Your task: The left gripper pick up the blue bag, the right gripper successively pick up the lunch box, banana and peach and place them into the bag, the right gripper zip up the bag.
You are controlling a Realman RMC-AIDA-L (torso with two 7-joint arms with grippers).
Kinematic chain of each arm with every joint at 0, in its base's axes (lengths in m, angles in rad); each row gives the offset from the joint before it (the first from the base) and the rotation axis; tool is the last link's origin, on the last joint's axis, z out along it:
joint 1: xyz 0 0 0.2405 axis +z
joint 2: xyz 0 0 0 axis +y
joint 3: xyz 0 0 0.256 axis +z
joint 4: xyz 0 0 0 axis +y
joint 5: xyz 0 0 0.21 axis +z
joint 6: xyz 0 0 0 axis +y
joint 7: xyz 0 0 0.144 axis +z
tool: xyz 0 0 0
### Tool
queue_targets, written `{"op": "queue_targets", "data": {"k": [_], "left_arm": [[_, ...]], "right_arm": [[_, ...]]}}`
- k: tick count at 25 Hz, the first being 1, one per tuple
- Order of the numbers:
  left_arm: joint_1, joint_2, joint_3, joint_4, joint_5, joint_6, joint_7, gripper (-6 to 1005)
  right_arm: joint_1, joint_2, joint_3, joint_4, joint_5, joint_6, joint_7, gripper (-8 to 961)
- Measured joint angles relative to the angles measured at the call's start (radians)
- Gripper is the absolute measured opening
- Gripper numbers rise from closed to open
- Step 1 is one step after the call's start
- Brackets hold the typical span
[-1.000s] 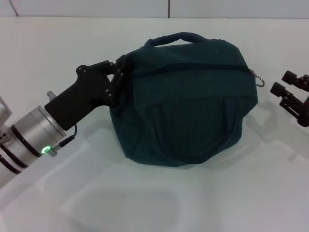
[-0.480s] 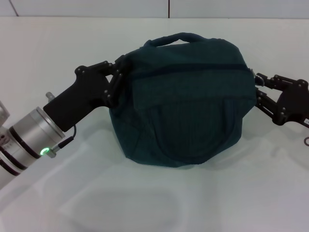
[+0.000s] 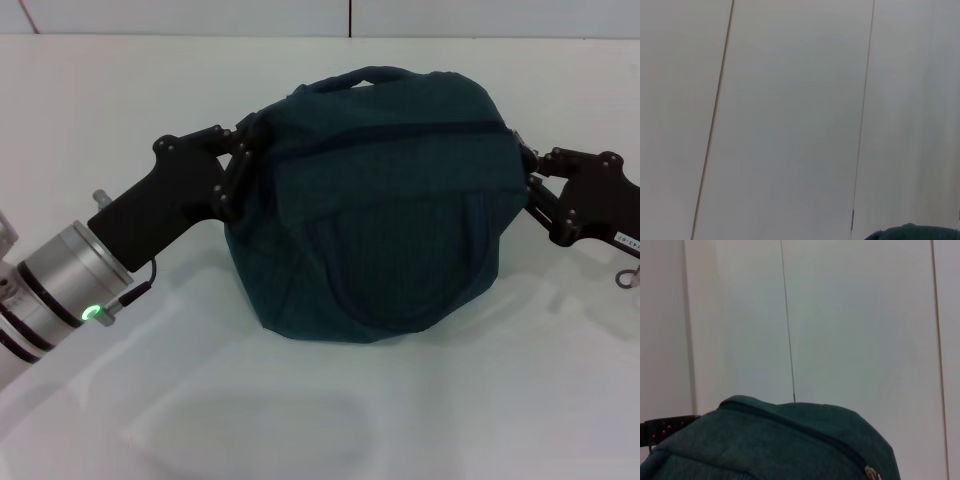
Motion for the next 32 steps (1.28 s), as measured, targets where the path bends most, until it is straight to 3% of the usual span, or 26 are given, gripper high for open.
{"op": "queue_targets", "data": {"k": [1, 6, 11, 21, 27, 30, 32], "left_arm": [[-0.001, 0.0, 0.0, 0.0, 0.0, 0.0, 0.0, 85], [-0.005, -0.001, 0.0, 0.0, -0.002, -0.001, 0.0, 97], [-0.007, -0.002, -0.002, 0.0, -0.009, -0.003, -0.002, 109], [-0.029, -0.005, -0.003, 0.0, -0.012, -0.008, -0.008, 133], [-0.021, -0.022, -0.006, 0.0, -0.042, 0.014, 0.047, 147], [-0.008, -0.026, -0.004, 0.0, -0.051, 0.038, 0.069, 154], [-0.002, -0.025, -0.004, -0.002, -0.053, 0.055, 0.069, 159]], "right_arm": [[0.0, 0.0, 0.0, 0.0, 0.001, 0.0, -0.001, 313], [-0.006, 0.0, 0.014, 0.0, 0.008, 0.001, -0.002, 114], [-0.018, -0.007, 0.044, 0.007, 0.009, 0.033, 0.003, 18], [-0.022, -0.012, 0.033, 0.014, -0.048, 0.112, 0.033, 27], [-0.029, -0.01, 0.073, 0.003, -0.064, 0.102, 0.078, 32], [-0.035, -0.019, 0.094, 0.0, -0.065, 0.071, 0.119, 35], [-0.04, -0.026, 0.099, -0.004, -0.065, 0.052, 0.131, 90]]}}
